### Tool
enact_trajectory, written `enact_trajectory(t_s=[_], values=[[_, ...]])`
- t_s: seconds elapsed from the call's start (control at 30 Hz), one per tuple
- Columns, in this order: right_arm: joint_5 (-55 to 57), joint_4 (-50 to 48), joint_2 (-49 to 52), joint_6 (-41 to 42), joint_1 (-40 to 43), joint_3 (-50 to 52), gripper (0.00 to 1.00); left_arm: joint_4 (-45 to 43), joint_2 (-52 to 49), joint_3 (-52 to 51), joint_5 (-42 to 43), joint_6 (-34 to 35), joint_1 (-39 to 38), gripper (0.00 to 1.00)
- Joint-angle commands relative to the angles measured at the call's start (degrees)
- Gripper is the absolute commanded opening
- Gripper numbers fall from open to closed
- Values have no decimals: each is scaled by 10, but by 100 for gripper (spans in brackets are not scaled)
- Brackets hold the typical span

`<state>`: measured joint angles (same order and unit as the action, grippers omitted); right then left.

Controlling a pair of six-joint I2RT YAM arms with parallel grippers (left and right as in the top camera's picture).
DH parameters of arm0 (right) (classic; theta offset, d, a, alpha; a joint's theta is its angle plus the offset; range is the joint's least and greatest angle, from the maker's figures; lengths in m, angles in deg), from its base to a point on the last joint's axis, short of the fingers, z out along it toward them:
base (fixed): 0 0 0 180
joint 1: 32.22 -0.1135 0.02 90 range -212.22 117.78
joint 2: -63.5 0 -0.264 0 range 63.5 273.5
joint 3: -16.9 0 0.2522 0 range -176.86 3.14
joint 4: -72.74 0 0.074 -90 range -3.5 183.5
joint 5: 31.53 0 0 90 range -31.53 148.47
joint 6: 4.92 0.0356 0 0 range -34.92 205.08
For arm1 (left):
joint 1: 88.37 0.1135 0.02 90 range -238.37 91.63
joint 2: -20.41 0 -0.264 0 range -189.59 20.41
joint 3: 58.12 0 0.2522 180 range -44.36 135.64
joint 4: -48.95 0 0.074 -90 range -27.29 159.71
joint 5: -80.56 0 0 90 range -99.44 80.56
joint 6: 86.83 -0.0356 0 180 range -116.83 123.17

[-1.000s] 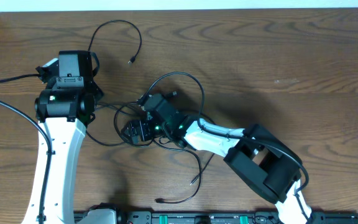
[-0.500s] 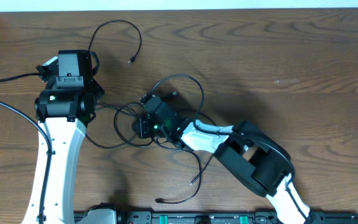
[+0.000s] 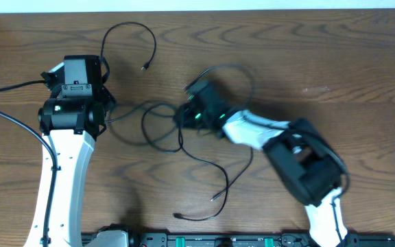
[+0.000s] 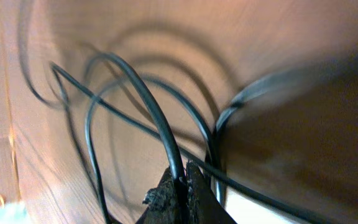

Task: Untangle cables

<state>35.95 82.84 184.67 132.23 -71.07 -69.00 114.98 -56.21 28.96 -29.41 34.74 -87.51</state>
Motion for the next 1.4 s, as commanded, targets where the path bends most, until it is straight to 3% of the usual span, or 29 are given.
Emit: enact_trajectory(t_s=[0.0,0.27,0.53,0.77,1.0,1.23,1.37], values=[[-25,20,-121,-66,44,0,1,2,-3,0,89,6,2,79],[-44,71,-325,-108,79,0,1,-26,-17,-1,264,-42,-25,80],[-53,148,-371,-115,79,0,1,-131,-24,-1,383,-65,-92,79],[-138,131,-372,-110,78,0,1,-168,-40,-1,383,-93,-167,80],[-202,116,-384,-110,78,0,1,-195,-70,-1,387,-93,-166,79],[-231,83,-442,-95,81,0,1,-240,-96,-1,499,-93,-167,80],[-231,70,-469,-84,82,0,1,-242,-97,-1,508,-93,-167,80]])
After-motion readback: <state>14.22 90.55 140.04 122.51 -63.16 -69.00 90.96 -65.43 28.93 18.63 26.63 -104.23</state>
